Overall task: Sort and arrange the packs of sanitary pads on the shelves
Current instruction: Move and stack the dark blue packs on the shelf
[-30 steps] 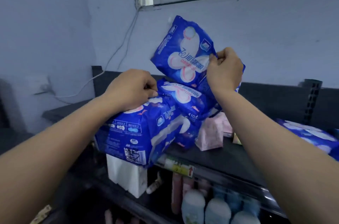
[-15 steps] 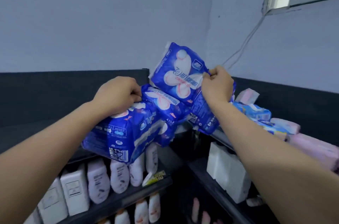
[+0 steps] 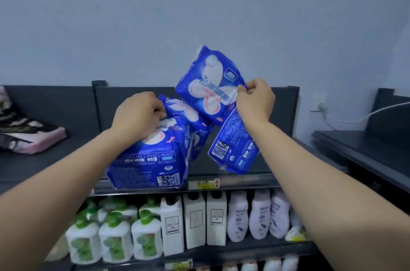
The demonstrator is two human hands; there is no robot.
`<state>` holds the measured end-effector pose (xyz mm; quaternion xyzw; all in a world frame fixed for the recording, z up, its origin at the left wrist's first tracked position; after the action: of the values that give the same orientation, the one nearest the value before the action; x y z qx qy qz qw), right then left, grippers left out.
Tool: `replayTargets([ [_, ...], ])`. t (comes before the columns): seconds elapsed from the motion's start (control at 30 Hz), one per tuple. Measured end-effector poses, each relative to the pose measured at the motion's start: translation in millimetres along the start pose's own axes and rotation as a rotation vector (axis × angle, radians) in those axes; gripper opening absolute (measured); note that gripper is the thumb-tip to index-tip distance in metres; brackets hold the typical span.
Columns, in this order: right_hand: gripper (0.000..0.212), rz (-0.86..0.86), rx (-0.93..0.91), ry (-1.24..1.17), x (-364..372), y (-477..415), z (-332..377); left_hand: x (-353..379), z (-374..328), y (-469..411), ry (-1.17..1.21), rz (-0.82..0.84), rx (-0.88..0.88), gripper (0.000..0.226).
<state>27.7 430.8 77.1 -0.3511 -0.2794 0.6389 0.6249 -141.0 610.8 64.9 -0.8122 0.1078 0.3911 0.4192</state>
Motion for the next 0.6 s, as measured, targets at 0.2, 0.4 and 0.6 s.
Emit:
replayTargets([
  [0.2,0.013,0.095,-0.003,-0.151,112.1,22.5,39.3,-15.3,97.8,-14.4,-0.054,-0.069,-0.186,0.016],
  [0.4,0.022,0.173,0.035,-0.323,212.2,34.2,59.8,-12.2,177.8,-40.4,-0.078,-0.159,-0.347,0.015],
  [0.6,0.019,0.158,0.166,-0.536,312.6,38.1,57.9,6.2,245.9,-82.6,-0.149,-0.216,-0.44,0.018],
])
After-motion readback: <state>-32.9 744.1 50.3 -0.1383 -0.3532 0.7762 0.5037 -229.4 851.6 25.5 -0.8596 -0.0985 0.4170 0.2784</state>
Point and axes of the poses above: each hand's wrist, its own y-axis away from the middle knuckle, its own x-axis out of the palm, z = x × y, the point moved 2 cm from there along -y, towards the middle knuckle, and after that the axes turned 15 degrees about -x, right-handed, at the moved point
